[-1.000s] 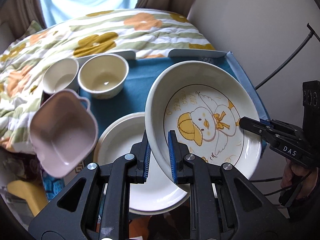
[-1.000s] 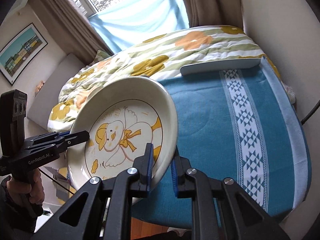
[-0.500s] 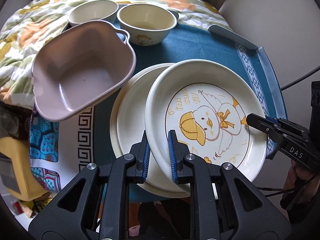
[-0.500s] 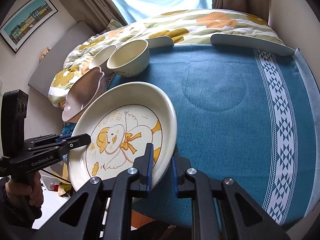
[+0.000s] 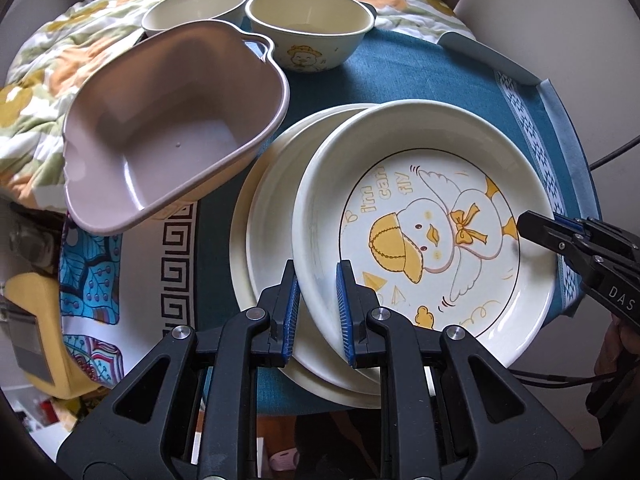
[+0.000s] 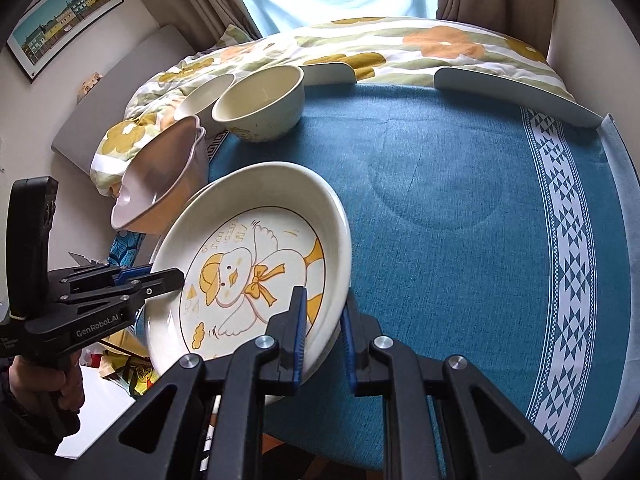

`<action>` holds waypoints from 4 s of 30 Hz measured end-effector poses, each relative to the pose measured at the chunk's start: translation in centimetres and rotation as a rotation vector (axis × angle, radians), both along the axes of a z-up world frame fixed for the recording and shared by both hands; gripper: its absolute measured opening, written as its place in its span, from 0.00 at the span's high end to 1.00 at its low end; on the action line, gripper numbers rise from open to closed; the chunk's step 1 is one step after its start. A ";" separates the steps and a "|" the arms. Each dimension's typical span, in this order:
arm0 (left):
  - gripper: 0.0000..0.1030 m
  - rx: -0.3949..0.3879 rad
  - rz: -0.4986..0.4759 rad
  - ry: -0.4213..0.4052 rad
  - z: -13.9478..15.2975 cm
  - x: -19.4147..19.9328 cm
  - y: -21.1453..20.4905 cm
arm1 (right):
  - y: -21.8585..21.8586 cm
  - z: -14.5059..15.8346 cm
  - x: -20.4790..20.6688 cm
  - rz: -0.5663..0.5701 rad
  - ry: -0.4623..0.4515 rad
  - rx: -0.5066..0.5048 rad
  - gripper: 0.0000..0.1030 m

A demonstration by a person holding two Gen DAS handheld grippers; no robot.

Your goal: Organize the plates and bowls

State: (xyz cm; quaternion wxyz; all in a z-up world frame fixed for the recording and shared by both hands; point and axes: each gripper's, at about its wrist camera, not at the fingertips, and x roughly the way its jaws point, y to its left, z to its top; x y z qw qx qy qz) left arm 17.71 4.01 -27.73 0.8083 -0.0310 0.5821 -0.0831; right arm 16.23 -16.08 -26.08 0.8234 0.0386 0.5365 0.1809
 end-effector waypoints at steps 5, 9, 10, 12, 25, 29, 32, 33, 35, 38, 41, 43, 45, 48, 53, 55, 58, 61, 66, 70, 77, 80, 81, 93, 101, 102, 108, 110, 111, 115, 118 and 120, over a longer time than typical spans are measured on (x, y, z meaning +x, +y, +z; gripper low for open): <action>0.85 0.075 -0.017 -0.027 0.0 0.1 -1.0 | 0.0 -0.1 0.0 0.009 0.002 -0.009 0.86; 0.82 0.181 -0.046 -0.066 0.2 -0.2 -1.8 | 0.3 -0.1 0.1 0.032 -0.011 -0.031 0.86; 0.82 0.203 -0.050 -0.072 0.1 -0.2 -2.0 | 0.4 0.0 0.2 0.040 -0.016 -0.040 0.86; 0.82 0.217 -0.053 -0.078 0.1 -0.2 -2.0 | 0.7 0.0 0.3 0.052 -0.022 -0.057 0.86; 0.82 0.361 -0.085 -0.104 0.3 -0.9 -3.5 | 1.5 -0.3 0.8 0.093 -0.031 -0.117 0.86; 0.83 0.373 -0.090 -0.105 0.3 -1.0 -3.5 | 1.8 -0.5 0.9 0.105 -0.031 -0.138 0.86; 0.83 0.388 -0.095 -0.107 0.3 -1.0 -3.7 | 1.9 -0.6 1.0 0.108 -0.030 -0.141 0.86; 0.83 0.396 -0.096 -0.110 0.4 -1.1 -3.8 | 2.0 -0.6 1.0 0.110 -0.030 -0.143 0.86; 0.83 0.419 -0.099 -0.113 0.4 -1.2 -3.8 | 2.1 -0.8 1.1 0.115 -0.027 -0.148 0.86; 0.83 0.437 -0.095 -0.117 0.4 -1.3 -3.7 | 2.2 -1.1 1.0 0.118 -0.025 -0.148 0.86; 0.83 0.429 -0.094 -0.118 0.5 -1.3 -3.6 | 2.4 -1.1 1.1 0.123 -0.028 -0.156 0.86; 0.83 0.428 -0.090 -0.118 0.5 -1.3 -3.6 | 2.3 -1.1 1.1 0.124 -0.027 -0.154 0.86; 0.83 0.423 -0.086 -0.115 0.5 -1.3 -3.5 | 2.3 -1.1 1.0 0.125 -0.027 -0.153 0.86; 0.83 0.405 -0.079 -0.102 0.7 -1.1 -3.3 | 2.2 -1.1 1.0 0.123 -0.023 -0.148 0.86; 0.77 0.375 -0.031 -0.159 3.9 -0.9 -3.0 | 1.4 0.7 1.3 0.105 -0.042 -0.078 0.86; 0.24 0.345 0.009 -0.195 5.5 -0.9 -2.5 | 1.2 1.7 1.7 0.108 -0.043 -0.048 0.85; 0.00 0.321 0.068 -0.290 8.1 -1.3 -1.9 | 0.9 3.8 2.0 0.107 -0.098 -0.013 0.43; 0.00 0.292 0.106 -0.293 9.8 -1.1 -0.8 | 1.0 5.7 2.8 0.134 -0.143 0.031 0.00; 0.00 0.155 0.271 -0.250 10.8 -1.1 4.7 | 3.8 7.6 5.6 0.256 -0.137 -0.005 0.00; 0.01 0.018 0.379 -0.209 9.9 -1.0 9.8 | 7.5 8.3 7.4 0.312 -0.146 -0.002 0.00; 0.20 -0.181 0.475 -0.044 4.2 1.3 15.5 | 14.0 4.0 11.2 0.375 -0.011 0.004 0.10; 0.37 -0.234 0.479 0.019 1.7 2.7 16.4 | 16.2 1.5 12.4 0.395 0.045 -0.022 0.26; 0.42 -0.234 0.474 0.035 1.0 3.1 16.4 | 16.7 0.7 12.8 0.399 0.066 -0.025 0.32; 0.79 -0.207 0.399 0.091 -2.3 6.6 16.7 | 18.2 -3.0 14.1 0.379 0.158 -0.041 0.72; 0.92 -0.147 0.383 0.079 -2.3 6.8 16.8 | 18.7 -3.0 13.8 0.384 0.136 -0.058 0.88; 0.92 -0.140 0.379 0.071 -2.1 6.7 16.8 | 18.8 -2.9 13.8 0.384 0.129 -0.059 0.88; 0.92 -0.087 0.370 0.015 0.4 5.7 16.3 | 18.4 -1.2 12.8 0.386 0.082 -0.029 0.88; 0.92 -0.081 0.371 -0.004 1.8 5.3 15.9 | 18.1 -0.1 12.3 0.384 0.061 -0.010 0.88; 0.92 -0.079 0.371 -0.017 2.6 5.0 15.7 | 17.8 0.4 12.0 0.382 0.051 0.000 0.88; 0.92 -0.052 0.358 -0.076 6.1 3.5 13.6 | 15.9 2.9 10.6 0.368 0.005 0.045 0.88; 0.92 -0.034 0.338 -0.121 8.7 2.1 11.0 | 13.5 4.8 9.1 0.352 -0.031 0.070 0.88; 0.92 -0.026 0.318 -0.149 10.2 1.2 8.9 | 11.6 6.3 8.1 0.337 -0.056 0.081 0.88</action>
